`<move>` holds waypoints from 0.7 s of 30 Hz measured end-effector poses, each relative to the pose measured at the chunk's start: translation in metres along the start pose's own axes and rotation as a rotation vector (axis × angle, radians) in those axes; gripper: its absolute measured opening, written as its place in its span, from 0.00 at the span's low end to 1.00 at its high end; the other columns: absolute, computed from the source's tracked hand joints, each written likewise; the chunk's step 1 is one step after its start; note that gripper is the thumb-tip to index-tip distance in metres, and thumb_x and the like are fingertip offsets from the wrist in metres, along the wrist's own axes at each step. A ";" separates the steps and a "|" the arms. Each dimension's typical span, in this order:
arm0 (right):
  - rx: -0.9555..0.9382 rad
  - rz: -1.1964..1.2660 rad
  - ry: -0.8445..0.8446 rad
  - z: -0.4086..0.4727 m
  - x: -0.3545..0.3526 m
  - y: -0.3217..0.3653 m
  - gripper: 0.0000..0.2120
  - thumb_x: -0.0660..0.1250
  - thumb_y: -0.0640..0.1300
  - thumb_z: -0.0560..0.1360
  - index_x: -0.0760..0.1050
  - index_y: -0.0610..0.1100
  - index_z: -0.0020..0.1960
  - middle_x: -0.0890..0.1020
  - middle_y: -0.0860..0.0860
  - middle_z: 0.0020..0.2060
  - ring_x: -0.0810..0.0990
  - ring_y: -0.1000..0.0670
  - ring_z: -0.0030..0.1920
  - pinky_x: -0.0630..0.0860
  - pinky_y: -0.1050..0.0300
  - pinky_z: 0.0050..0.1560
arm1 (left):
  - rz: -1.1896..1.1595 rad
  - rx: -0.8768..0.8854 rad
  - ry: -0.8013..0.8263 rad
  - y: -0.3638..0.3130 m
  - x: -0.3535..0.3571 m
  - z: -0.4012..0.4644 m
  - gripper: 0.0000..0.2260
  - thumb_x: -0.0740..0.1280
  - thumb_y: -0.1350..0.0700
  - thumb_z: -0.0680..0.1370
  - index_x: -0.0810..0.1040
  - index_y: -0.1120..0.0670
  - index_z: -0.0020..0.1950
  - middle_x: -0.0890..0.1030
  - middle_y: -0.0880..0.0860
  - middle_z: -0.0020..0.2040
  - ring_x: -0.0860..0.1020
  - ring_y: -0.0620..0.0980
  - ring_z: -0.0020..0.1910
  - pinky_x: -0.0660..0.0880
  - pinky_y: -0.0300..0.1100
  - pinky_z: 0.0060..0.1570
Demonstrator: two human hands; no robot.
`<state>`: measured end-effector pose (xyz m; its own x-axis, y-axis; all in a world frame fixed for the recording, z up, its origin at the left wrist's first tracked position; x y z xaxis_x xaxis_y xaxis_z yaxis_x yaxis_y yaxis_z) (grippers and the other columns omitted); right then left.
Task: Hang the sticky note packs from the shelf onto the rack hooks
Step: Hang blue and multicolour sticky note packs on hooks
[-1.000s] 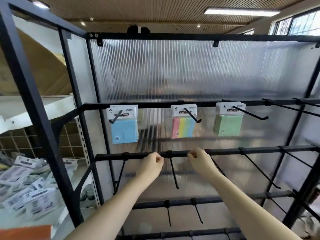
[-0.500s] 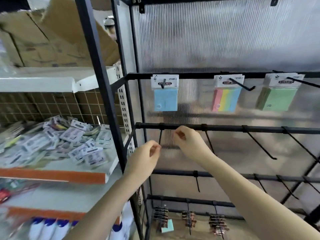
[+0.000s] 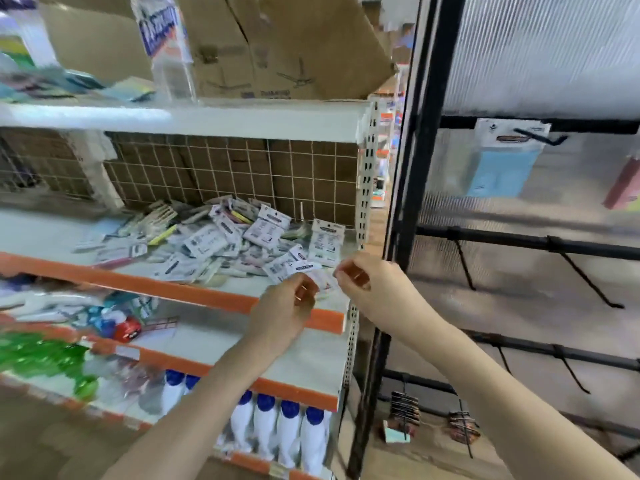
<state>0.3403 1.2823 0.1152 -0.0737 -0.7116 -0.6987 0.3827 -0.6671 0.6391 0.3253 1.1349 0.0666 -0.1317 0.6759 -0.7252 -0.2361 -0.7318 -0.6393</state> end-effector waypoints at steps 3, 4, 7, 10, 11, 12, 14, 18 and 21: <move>-0.001 -0.023 0.050 0.025 0.045 0.018 0.08 0.63 0.48 0.78 0.77 0.45 0.49 0.81 0.51 0.41 0.79 0.48 0.42 0.78 0.45 0.46 | 0.059 -0.051 0.005 0.045 -0.030 -0.003 0.04 0.63 0.56 0.78 0.76 0.48 0.48 0.79 0.44 0.43 0.79 0.47 0.44 0.72 0.41 0.39; 0.006 -0.030 0.073 0.034 0.060 0.021 0.08 0.62 0.48 0.78 0.76 0.44 0.48 0.81 0.49 0.41 0.79 0.46 0.42 0.78 0.44 0.46 | 0.070 -0.067 0.003 0.059 -0.041 -0.005 0.04 0.63 0.56 0.79 0.77 0.49 0.50 0.81 0.45 0.44 0.80 0.49 0.45 0.75 0.44 0.42; 0.031 -0.075 0.132 0.057 0.105 0.030 0.09 0.61 0.48 0.78 0.76 0.43 0.49 0.82 0.47 0.44 0.79 0.44 0.45 0.77 0.45 0.48 | 0.088 -0.101 -0.010 0.099 -0.071 -0.009 0.05 0.63 0.56 0.79 0.78 0.52 0.52 0.82 0.50 0.46 0.80 0.51 0.43 0.77 0.50 0.44; 0.054 -0.072 0.162 0.078 0.142 0.035 0.10 0.61 0.47 0.79 0.76 0.41 0.49 0.82 0.46 0.44 0.79 0.44 0.46 0.76 0.46 0.47 | 0.097 -0.139 -0.047 0.137 -0.097 -0.011 0.05 0.63 0.56 0.79 0.77 0.52 0.51 0.81 0.49 0.41 0.78 0.47 0.35 0.74 0.44 0.35; 0.064 -0.072 0.179 0.085 0.153 0.037 0.10 0.61 0.47 0.79 0.76 0.40 0.49 0.82 0.45 0.44 0.79 0.44 0.46 0.76 0.46 0.47 | 0.098 -0.161 -0.062 0.150 -0.104 -0.011 0.05 0.62 0.57 0.79 0.78 0.52 0.51 0.81 0.49 0.40 0.78 0.47 0.34 0.73 0.44 0.34; 0.072 -0.079 0.199 0.092 0.165 0.039 0.10 0.61 0.47 0.79 0.76 0.41 0.49 0.82 0.45 0.44 0.79 0.44 0.46 0.76 0.46 0.47 | 0.103 -0.188 -0.076 0.163 -0.110 -0.011 0.05 0.62 0.57 0.79 0.78 0.52 0.51 0.81 0.50 0.40 0.78 0.48 0.34 0.73 0.45 0.35; 0.081 -0.089 0.230 0.103 0.184 0.041 0.10 0.61 0.48 0.79 0.76 0.42 0.48 0.82 0.46 0.45 0.79 0.44 0.46 0.76 0.47 0.48 | 0.127 -0.253 -0.088 0.187 -0.119 -0.009 0.05 0.62 0.58 0.79 0.77 0.52 0.48 0.80 0.50 0.41 0.79 0.51 0.40 0.75 0.47 0.41; 0.036 -0.090 0.270 0.133 0.226 0.056 0.08 0.60 0.48 0.78 0.76 0.46 0.48 0.82 0.51 0.46 0.79 0.49 0.46 0.76 0.51 0.48 | 0.152 -0.381 -0.103 0.240 -0.132 -0.004 0.07 0.59 0.60 0.79 0.77 0.53 0.51 0.80 0.52 0.46 0.78 0.53 0.45 0.77 0.52 0.46; -0.024 -0.084 0.298 0.166 0.263 0.069 0.08 0.60 0.47 0.78 0.77 0.46 0.48 0.81 0.53 0.43 0.79 0.51 0.45 0.74 0.55 0.42 | 0.191 -0.435 -0.112 0.278 -0.146 0.012 0.09 0.58 0.60 0.79 0.77 0.53 0.53 0.81 0.52 0.48 0.79 0.52 0.44 0.78 0.51 0.46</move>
<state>0.1946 1.0121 0.0291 0.1656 -0.5563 -0.8143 0.4085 -0.7129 0.5701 0.2670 0.8338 -0.0026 -0.2416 0.5140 -0.8231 0.2236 -0.7959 -0.5627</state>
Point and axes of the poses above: each hand's wrist, its own z-axis towards the middle knuckle, its own x-axis out of the palm, y = z × x, the point moved 8 cm from there along z, towards the middle knuckle
